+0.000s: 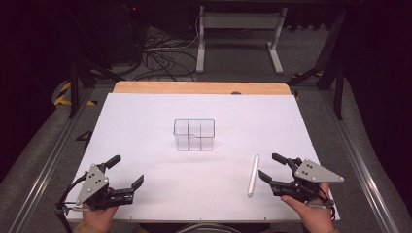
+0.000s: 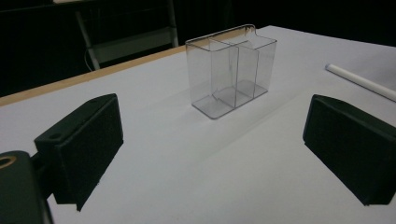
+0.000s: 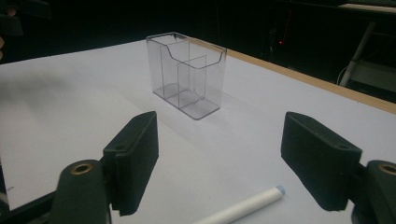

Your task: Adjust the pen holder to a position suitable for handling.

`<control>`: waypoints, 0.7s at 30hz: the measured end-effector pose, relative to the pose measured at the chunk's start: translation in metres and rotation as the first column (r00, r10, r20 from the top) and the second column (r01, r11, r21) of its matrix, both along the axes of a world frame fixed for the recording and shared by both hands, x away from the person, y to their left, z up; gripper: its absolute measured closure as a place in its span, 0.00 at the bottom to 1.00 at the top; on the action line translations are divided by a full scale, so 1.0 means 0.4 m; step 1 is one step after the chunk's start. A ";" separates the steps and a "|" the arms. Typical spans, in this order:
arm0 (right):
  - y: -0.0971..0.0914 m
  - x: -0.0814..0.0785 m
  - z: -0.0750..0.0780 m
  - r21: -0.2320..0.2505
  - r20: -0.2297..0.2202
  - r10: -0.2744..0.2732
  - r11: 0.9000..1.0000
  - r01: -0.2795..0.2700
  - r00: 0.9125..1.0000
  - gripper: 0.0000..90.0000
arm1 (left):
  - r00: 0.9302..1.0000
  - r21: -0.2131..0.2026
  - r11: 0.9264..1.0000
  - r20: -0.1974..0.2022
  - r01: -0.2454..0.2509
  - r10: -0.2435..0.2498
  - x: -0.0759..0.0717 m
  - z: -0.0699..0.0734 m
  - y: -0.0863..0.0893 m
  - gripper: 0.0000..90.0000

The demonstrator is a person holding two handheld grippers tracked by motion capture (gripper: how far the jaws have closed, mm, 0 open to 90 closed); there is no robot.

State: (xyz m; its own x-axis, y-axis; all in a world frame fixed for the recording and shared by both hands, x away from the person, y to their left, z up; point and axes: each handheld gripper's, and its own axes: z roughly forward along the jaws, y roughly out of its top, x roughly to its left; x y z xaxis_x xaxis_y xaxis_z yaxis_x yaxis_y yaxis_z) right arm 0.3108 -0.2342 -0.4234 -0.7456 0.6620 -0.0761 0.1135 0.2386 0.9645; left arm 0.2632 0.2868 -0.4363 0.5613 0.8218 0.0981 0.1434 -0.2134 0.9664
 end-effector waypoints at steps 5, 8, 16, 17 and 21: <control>0.006 -0.001 0.006 -0.014 -0.002 0.011 1.000 -0.011 1.000 0.32 | 1.000 0.005 1.000 0.001 0.003 -0.003 0.000 0.001 -0.006 0.06; 0.007 -0.001 0.012 -0.009 -0.005 0.012 1.000 -0.012 1.000 0.32 | 1.000 0.009 1.000 0.003 0.007 -0.007 0.001 0.001 -0.007 0.06; 0.014 0.008 0.022 -0.007 -0.015 0.003 1.000 -0.003 1.000 0.29 | 1.000 0.005 1.000 0.002 0.006 -0.006 0.004 0.002 -0.005 0.06; 0.015 0.010 0.024 -0.008 -0.014 -0.008 1.000 0.008 1.000 0.24 | 1.000 0.012 1.000 0.007 0.007 -0.007 0.005 0.003 -0.004 0.06; 0.022 0.018 0.033 -0.023 -0.029 -0.042 0.999 0.041 0.999 0.17 | 1.000 0.011 1.000 0.006 0.005 -0.006 0.004 0.003 -0.006 0.06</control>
